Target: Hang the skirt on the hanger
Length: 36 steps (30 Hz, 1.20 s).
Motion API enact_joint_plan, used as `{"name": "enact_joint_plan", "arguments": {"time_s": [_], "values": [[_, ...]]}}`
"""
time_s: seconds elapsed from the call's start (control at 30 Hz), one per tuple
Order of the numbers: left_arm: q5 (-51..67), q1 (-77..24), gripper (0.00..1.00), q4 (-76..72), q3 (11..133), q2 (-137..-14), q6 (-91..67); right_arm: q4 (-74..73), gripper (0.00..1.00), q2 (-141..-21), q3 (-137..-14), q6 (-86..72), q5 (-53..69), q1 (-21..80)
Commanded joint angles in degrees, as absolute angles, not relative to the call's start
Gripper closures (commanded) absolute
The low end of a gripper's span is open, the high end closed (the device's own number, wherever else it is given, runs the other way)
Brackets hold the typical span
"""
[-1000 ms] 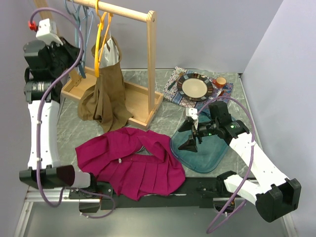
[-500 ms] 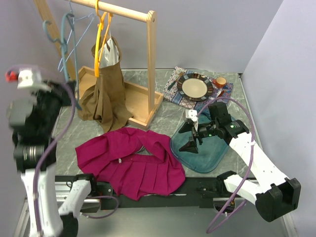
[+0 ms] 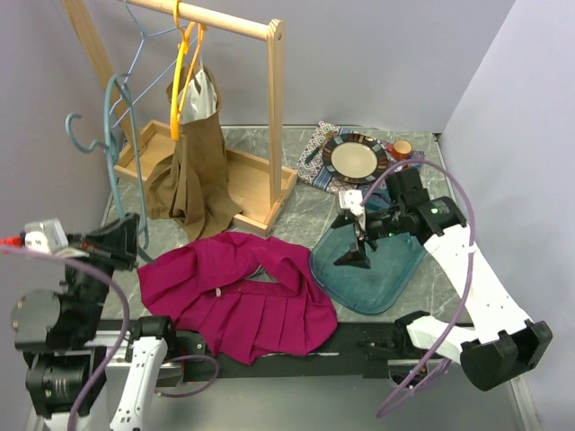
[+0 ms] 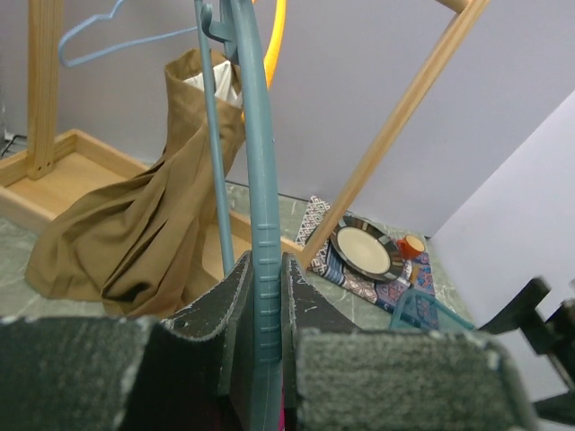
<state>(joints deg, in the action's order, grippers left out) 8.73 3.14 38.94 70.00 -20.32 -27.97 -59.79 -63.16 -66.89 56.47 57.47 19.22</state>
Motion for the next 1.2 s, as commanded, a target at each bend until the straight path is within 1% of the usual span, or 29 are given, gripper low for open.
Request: {"name": "enact_joint_plan", "arguments": {"time_s": [0.0, 0.2, 0.23, 0.43, 0.6, 0.77, 0.83, 0.93, 0.97, 1.03, 1.13, 1.17], "values": [[4.9, 1.5, 0.99, 41.1, 70.3, -16.2, -28.4, -63.5, 0.00, -62.8, -72.9, 55.5, 53.9, 18.8], [5.7, 0.4, 0.99, 43.6, 71.7, -12.2, -29.2, -62.1, 0.00, -63.8, -77.9, 49.9, 52.0, 18.8], [5.7, -1.0, 0.99, 43.8, 71.9, -11.4, -28.7, -62.4, 0.00, -64.0, -79.2, 49.4, 51.5, 18.8], [4.7, -3.5, 0.99, 48.6, 76.1, -11.4, -26.1, -62.8, 0.00, -65.0, -83.9, 46.1, 52.0, 18.7], [11.5, -3.4, 0.99, 50.6, 77.7, -12.4, -24.1, -63.6, 0.00, -63.7, -87.1, 45.7, 55.8, 18.8], [15.6, -3.8, 0.99, 51.9, 81.0, -14.3, -22.1, -61.9, 0.00, -60.0, -86.4, 45.1, 58.5, 18.9], [18.9, -4.4, 0.99, 52.3, 81.6, -15.3, -22.1, -60.5, 0.00, -59.2, -85.7, 44.1, 59.5, 18.9], [23.9, -4.5, 0.99, 51.9, 80.8, -16.5, -23.3, -62.1, 0.00, -58.4, -87.4, 45.9, 59.8, 19.1], [28.0, -4.5, 0.99, 51.7, 79.0, -16.9, -23.8, -62.7, 0.00, -58.4, -88.1, 46.2, 59.8, 19.1], [32.6, -4.4, 0.99, 49.2, 76.0, -17.7, -25.7, -63.5, 0.00, -58.3, -90.3, 47.3, 60.1, 19.2], [40.8, -3.7, 0.99, 43.7, 68.7, -19.1, -29.2, -62.5, 0.00, -58.1, -91.8, 46.9, 61.3, 19.2], [45.7, -2.6, 0.99, 41.4, 63.9, -19.2, -30.5, -62.1, 0.00, -58.2, -92.0, 46.8, 62.6, 19.2]]}}
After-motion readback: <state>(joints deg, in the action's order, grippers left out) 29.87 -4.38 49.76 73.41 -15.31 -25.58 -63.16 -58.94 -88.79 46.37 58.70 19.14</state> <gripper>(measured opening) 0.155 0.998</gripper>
